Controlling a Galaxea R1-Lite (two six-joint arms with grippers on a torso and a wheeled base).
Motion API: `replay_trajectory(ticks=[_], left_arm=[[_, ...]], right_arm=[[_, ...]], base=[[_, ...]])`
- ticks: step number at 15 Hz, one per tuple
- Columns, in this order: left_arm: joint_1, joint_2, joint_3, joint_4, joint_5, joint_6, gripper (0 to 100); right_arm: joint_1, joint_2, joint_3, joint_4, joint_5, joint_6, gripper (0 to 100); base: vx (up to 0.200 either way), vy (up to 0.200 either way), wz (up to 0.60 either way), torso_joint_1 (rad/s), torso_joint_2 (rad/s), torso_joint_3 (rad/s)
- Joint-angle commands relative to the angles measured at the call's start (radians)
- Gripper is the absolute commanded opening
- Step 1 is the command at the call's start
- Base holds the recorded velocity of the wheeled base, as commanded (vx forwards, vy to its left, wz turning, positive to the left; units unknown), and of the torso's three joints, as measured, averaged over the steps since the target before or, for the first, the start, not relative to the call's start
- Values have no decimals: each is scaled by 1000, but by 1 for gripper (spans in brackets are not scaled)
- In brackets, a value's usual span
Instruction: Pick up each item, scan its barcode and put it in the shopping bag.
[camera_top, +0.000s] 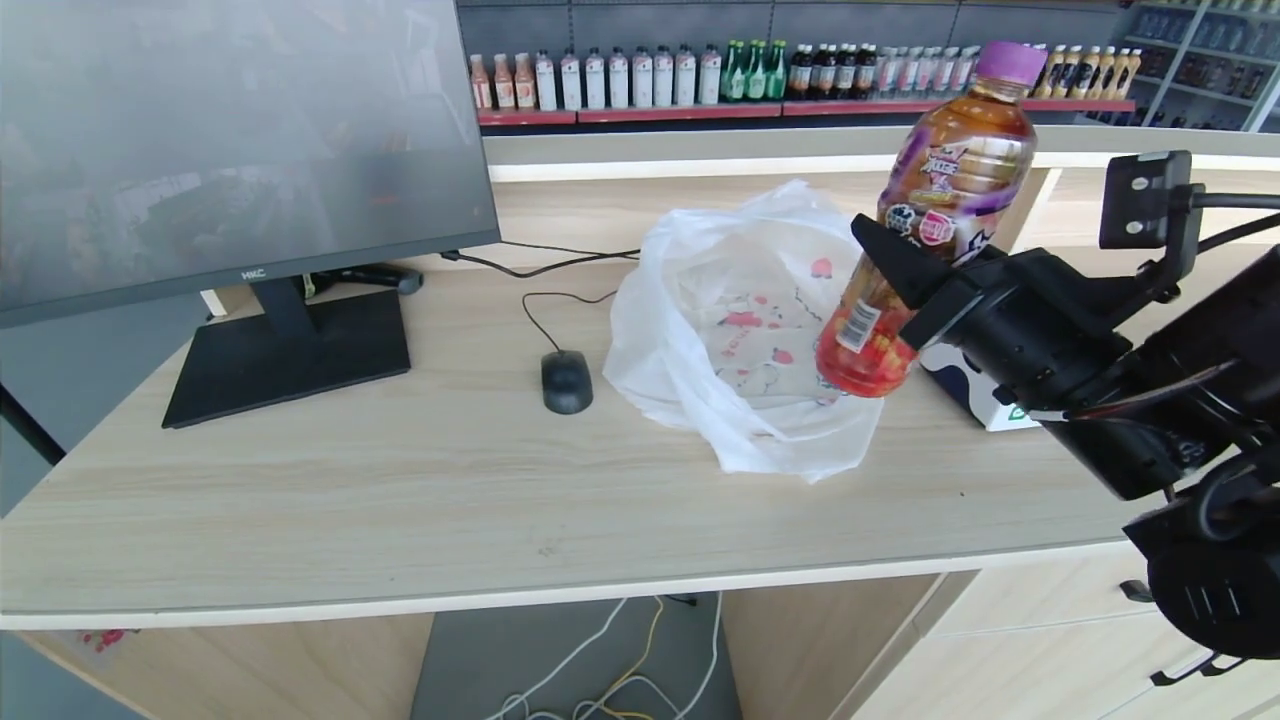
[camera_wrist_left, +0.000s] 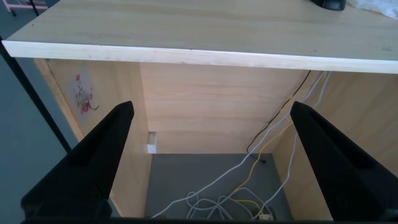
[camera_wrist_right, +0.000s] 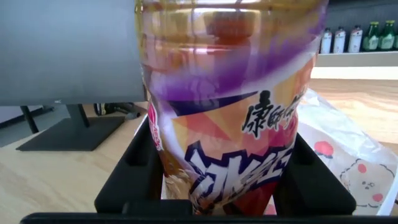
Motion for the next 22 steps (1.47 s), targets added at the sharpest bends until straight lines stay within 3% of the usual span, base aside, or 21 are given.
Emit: replay_trajectory(ticks=[1,3,14,22], left_arm=[[0,0,0,0,0,0,100],[0,0,0,0,0,-1,100],[0,0,0,0,0,-1,100],[0,0,0,0,0,-1,100]], right_arm=[[-19,74,-141,65,5,16,0],[-41,140,-268,125,31,31,0],[-45,443,-664,274,59,16,0],[-15,499,-690,289,57,-15,0]], base=[[0,0,0,0,0,0],[0,0,0,0,0,0],[0,0,0,0,0,0],[0,0,0,0,0,0]])
